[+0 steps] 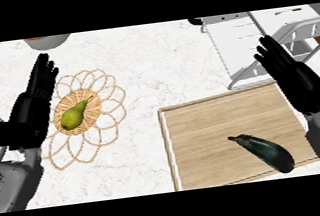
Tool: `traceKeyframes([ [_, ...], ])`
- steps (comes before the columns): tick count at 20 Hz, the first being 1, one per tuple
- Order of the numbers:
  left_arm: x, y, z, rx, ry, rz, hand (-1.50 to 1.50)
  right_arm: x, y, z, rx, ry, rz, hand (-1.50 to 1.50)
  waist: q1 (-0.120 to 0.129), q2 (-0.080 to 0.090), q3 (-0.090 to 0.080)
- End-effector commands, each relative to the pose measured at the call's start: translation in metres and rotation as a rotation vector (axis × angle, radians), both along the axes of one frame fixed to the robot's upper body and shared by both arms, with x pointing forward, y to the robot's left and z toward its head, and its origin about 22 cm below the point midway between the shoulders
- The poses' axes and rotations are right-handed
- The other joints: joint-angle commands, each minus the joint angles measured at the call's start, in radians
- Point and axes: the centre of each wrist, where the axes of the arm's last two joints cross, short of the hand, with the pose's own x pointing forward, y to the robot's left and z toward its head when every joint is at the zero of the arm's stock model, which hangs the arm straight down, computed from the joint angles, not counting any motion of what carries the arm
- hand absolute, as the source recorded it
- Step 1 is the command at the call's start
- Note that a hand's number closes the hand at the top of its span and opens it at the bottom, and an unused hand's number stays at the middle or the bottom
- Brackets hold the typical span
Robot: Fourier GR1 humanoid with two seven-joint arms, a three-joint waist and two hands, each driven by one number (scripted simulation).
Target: Pick the eggplant from the tray and place it in the tiered basket
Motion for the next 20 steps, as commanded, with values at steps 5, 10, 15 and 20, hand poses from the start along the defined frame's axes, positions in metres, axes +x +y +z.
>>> traceKeyframes([
  [5, -0.022, -0.016, -0.053, -0.005, 0.156, -0.125, 0.0, -0.021, 0.086, -0.035, -0.191, 0.213, 0.346, -1.5, 0.034, 0.034, 0.014],
  [10, -0.032, -0.032, -0.086, -0.049, 0.257, -0.169, 0.0, -0.044, 0.111, -0.084, -0.193, 0.309, 0.36, -1.5, 0.015, 0.031, 0.016],
  [15, -0.048, -0.026, -0.093, -0.05, 0.257, -0.177, 0.0, -0.034, 0.111, -0.034, -0.339, 0.074, 0.422, -1.5, 0.014, 0.024, 0.016],
  [20, -0.037, -0.023, -0.095, -0.059, 0.268, -0.173, 0.0, -0.014, 0.101, 0.056, -0.708, -0.012, 0.461, -1.5, 0.003, 0.017, 0.012],
])
